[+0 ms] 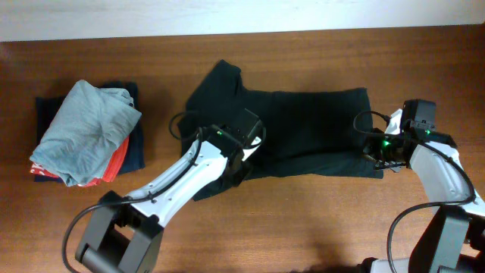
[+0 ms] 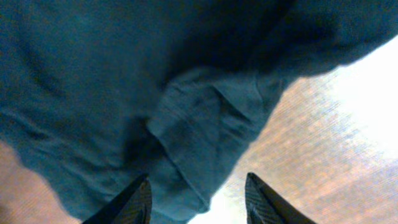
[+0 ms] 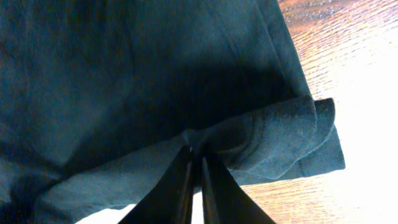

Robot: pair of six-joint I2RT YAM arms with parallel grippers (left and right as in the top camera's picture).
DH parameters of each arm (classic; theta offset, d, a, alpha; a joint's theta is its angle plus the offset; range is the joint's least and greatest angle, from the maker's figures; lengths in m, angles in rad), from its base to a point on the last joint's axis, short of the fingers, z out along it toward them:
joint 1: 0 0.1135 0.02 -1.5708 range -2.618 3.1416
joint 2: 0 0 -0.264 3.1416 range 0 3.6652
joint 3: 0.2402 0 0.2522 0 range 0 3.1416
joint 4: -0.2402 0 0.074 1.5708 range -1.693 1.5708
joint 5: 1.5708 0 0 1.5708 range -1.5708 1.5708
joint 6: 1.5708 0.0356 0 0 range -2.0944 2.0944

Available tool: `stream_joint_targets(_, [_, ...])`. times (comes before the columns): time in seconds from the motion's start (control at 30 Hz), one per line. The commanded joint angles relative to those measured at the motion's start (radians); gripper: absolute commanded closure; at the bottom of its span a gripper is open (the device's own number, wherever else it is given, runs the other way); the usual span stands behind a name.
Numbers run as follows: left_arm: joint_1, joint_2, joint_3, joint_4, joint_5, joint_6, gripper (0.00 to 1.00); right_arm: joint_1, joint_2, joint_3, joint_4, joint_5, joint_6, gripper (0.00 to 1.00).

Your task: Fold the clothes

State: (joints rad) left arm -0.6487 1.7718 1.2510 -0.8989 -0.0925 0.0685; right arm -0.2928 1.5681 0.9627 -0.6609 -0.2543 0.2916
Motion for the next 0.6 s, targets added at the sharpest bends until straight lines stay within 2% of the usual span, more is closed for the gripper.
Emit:
stream_joint_targets(0.0, [0.037,0.055,-0.007,-0.033,0.083,-0.097,0.51,0.005,0.005,0.016,-0.001,-0.009,0.005,0.91])
stream_joint_targets(0.1, [0.054,0.084,-0.008,-0.045,0.132,-0.103,0.51,0.005,0.005,0.016,-0.001,-0.008,0.005,0.91])
stream_joint_targets(0.27, [0.058,0.124,-0.008,-0.061,0.133,-0.102,0.52,0.005,0.005,0.016,-0.001,-0.008,0.005,0.91])
stream_joint_targets(0.3, [0.058,0.127,-0.008,-0.064,0.13,-0.103,0.58,0.005,0.005,0.016,-0.001,-0.008,0.004,0.91])
stream_joint_targets(0.47, [0.058,0.131,-0.008,-0.065,0.078,-0.103,0.99,0.005,0.005,0.016,-0.001,-0.008,0.004,0.91])
stream_joint_targets(0.57, [0.066,0.13,-0.002,-0.09,0.029,-0.103,1.0,0.005,0.005,0.016,-0.002,-0.008,0.004,0.91])
